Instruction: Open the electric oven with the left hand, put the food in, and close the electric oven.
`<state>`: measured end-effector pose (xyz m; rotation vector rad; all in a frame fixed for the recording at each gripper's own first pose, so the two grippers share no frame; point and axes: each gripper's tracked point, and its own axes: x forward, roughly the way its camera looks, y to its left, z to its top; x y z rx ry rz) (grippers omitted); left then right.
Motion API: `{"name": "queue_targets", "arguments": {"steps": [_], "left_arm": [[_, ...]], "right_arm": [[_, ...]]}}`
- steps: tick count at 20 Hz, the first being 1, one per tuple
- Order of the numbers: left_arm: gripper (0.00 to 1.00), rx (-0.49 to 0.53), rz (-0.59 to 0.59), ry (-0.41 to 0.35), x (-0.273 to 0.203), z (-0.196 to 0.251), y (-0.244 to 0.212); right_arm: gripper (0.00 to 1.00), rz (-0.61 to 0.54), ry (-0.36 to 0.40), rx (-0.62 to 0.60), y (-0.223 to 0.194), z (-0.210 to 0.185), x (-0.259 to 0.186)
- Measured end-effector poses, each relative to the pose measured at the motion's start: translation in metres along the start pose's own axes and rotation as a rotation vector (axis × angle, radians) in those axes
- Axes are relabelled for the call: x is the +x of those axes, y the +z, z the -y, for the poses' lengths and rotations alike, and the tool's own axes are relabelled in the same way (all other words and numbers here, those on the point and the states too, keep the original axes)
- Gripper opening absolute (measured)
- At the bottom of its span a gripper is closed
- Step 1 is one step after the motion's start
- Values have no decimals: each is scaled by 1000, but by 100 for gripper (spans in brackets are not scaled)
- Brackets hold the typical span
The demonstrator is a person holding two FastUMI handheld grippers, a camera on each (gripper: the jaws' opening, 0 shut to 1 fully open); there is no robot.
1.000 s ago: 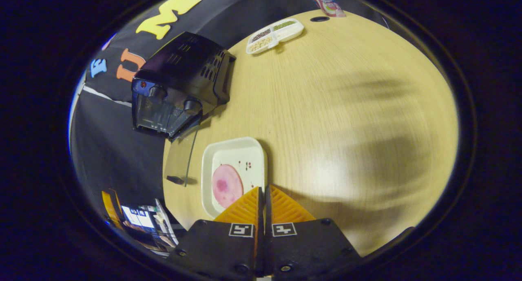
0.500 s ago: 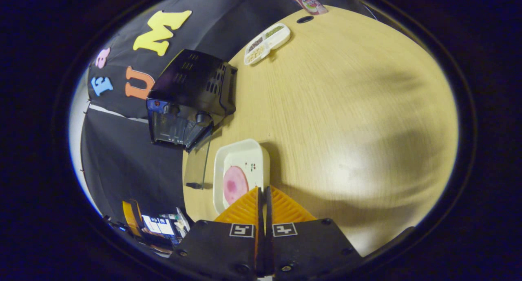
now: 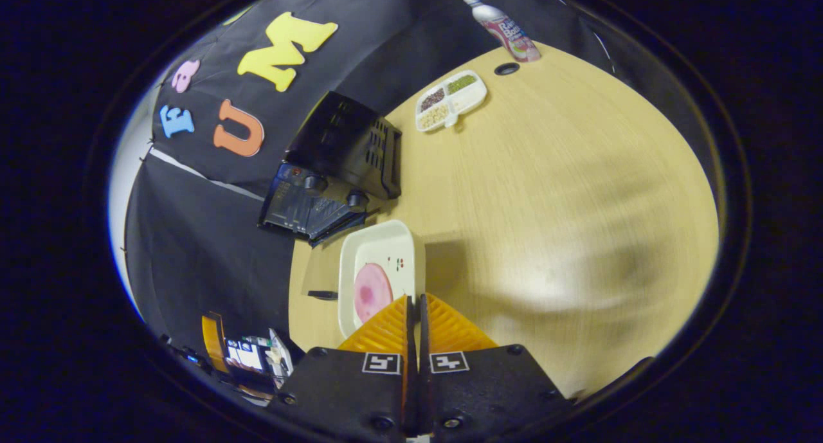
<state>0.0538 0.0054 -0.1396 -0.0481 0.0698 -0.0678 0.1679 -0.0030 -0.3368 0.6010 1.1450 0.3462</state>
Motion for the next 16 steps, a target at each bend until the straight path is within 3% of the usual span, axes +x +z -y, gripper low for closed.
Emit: {"name": "queue_targets", "arguments": {"steps": [8, 16], "left_arm": [[95, -1, 12, 0, -17, -34, 1], [95, 38, 60, 53, -32, -79, 11]], "right_arm": [[1, 16, 52, -56, -6, -76, 17], [4, -9, 67, -54, -18, -127, 80]]}}
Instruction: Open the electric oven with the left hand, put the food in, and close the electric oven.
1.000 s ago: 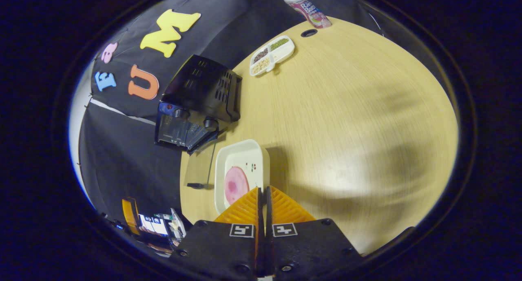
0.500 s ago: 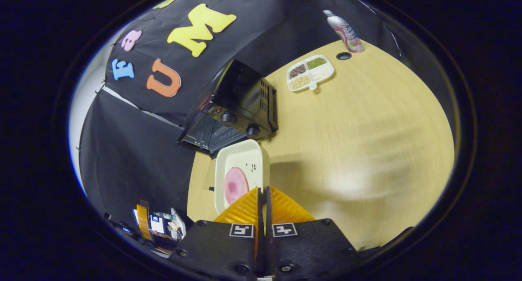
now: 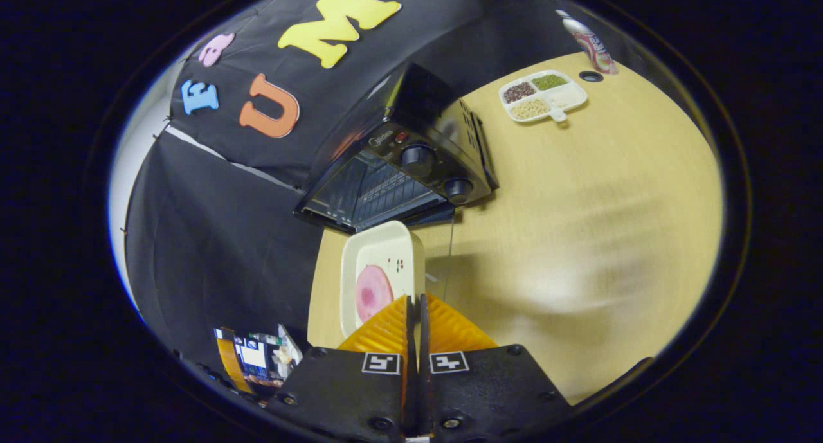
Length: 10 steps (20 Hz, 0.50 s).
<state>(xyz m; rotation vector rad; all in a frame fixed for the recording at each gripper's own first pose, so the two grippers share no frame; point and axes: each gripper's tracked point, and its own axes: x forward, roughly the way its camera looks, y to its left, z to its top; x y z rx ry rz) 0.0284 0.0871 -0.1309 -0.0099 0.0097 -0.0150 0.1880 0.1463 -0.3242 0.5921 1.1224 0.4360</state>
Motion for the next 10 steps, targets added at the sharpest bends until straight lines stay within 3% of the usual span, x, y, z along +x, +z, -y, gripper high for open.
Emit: {"name": "queue_targets", "arguments": {"steps": [1, 10], "left_arm": [[95, 1, 2, 6, -1, -4, 0], [95, 6, -19, 44, 11, -28, -9]], "right_arm": [[0, 4, 4, 15, 1, -6, 10], [4, 83, 29, 148, 10, -49, 95]]}}
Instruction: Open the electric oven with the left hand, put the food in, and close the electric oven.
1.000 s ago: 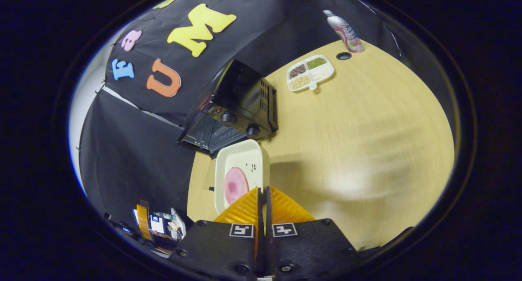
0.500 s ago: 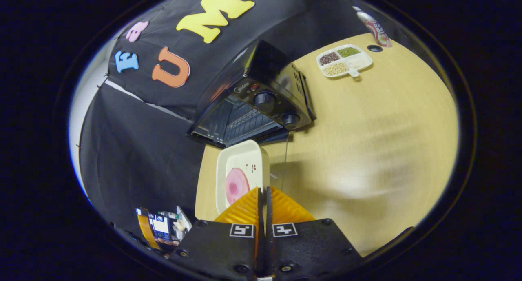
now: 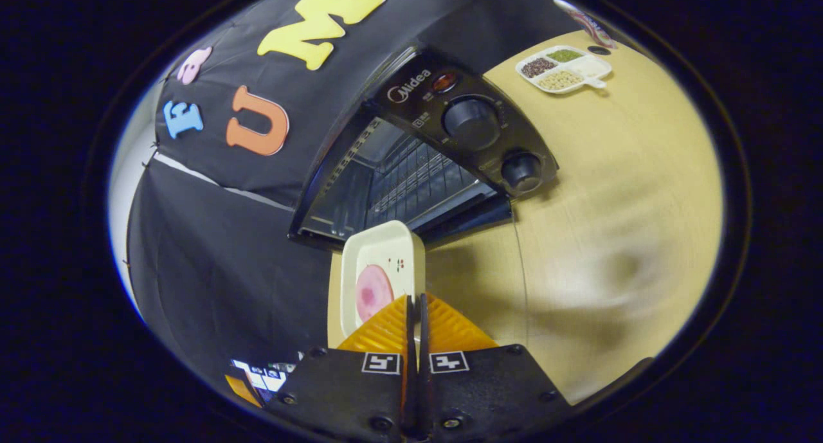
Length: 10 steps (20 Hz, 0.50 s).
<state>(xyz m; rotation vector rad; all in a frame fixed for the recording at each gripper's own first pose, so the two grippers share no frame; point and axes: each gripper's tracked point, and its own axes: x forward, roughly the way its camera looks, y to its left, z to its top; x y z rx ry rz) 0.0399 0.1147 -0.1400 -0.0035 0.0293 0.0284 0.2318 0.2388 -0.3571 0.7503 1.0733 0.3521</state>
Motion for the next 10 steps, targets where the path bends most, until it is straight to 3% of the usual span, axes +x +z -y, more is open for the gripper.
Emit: {"name": "queue_targets", "arguments": {"steps": [1, 3, 10], "left_arm": [[95, 1, -2, 3, 2, -1, 1], [95, -2, -5, 8, 6, -5, 1], [95, -17, -24, 58, 12, -22, -5]], "right_arm": [[0, 28, -3, 20, 3, -3, 7], [4, 100, -7, 62, 14, -9, 19], [4, 458, -56, 177, 69, -20, 37]]}}
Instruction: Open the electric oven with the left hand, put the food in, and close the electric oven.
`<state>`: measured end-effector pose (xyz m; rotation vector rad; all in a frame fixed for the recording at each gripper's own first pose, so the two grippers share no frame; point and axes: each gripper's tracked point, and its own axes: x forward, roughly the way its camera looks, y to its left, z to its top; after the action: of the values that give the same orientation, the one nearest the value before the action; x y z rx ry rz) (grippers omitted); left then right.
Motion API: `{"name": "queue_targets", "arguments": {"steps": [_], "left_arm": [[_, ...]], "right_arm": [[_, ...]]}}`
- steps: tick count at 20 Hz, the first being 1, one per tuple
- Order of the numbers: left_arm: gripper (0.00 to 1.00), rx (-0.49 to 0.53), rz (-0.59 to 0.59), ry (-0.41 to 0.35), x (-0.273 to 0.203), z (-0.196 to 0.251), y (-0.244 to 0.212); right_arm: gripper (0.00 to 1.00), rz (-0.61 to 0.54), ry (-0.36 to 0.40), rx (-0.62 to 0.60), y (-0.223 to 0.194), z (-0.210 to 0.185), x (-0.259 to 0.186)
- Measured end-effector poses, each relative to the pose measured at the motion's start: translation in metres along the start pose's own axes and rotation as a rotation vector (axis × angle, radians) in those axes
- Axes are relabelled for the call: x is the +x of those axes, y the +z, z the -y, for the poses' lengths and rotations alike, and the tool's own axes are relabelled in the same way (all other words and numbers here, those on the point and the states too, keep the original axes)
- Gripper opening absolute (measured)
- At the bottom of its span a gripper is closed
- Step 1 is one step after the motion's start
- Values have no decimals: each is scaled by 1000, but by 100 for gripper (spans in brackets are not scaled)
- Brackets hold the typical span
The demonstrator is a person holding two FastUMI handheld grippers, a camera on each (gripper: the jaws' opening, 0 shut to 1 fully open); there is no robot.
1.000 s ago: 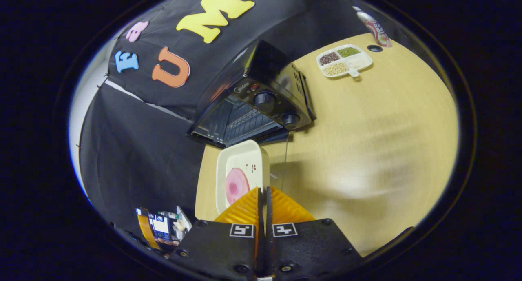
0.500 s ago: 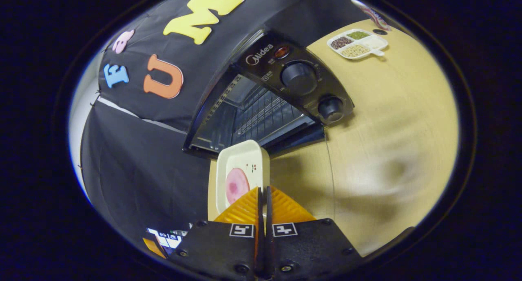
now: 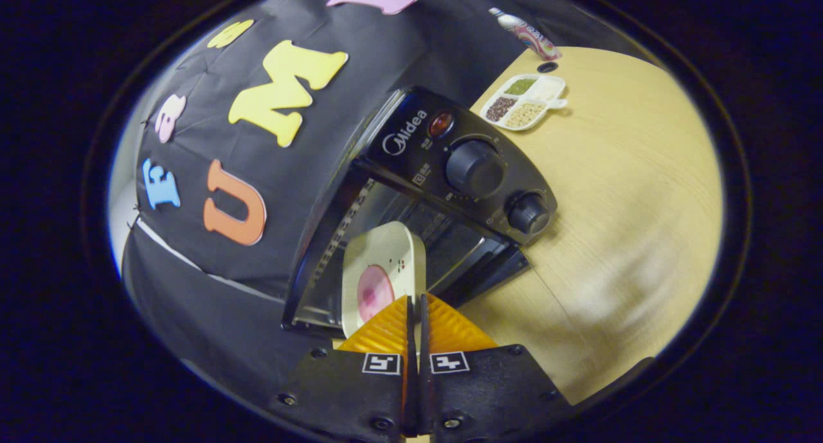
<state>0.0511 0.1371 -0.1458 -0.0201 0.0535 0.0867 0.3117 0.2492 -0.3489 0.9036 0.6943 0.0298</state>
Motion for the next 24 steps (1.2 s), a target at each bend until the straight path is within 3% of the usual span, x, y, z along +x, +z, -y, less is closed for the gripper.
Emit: {"name": "queue_targets", "arguments": {"steps": [2, 4, 5, 11, 14, 16, 20, 24], "left_arm": [[95, 3, 3, 16, 0, -2, 1], [95, 12, 8, 11, 2, 3, 2], [95, 18, 5, 8, 2, 5, 1], [95, 10, -5, -6, -1, 16, -2], [95, -17, -13, -20, -1, 21, -2], [95, -33, -15, -22, 0, 20, -2], [95, -60, -35, -15, 3, 15, -8], [95, 0, -22, 35, -1, 4, -6]], "right_arm": [[0, 71, 7, 12, 7, -6, 9], [4, 123, 6, 60, 10, -7, 21], [0, 141, 9, 81, 10, -8, 28], [4, 210, -45, 198, -2, 4, 64], [0, 235, -71, 164, -10, 7, 74], [5, 265, -68, 119, -8, 8, 77], [3, 284, -61, 72, -6, 9, 78], [6, 323, -68, -53, -3, 14, 75]]}}
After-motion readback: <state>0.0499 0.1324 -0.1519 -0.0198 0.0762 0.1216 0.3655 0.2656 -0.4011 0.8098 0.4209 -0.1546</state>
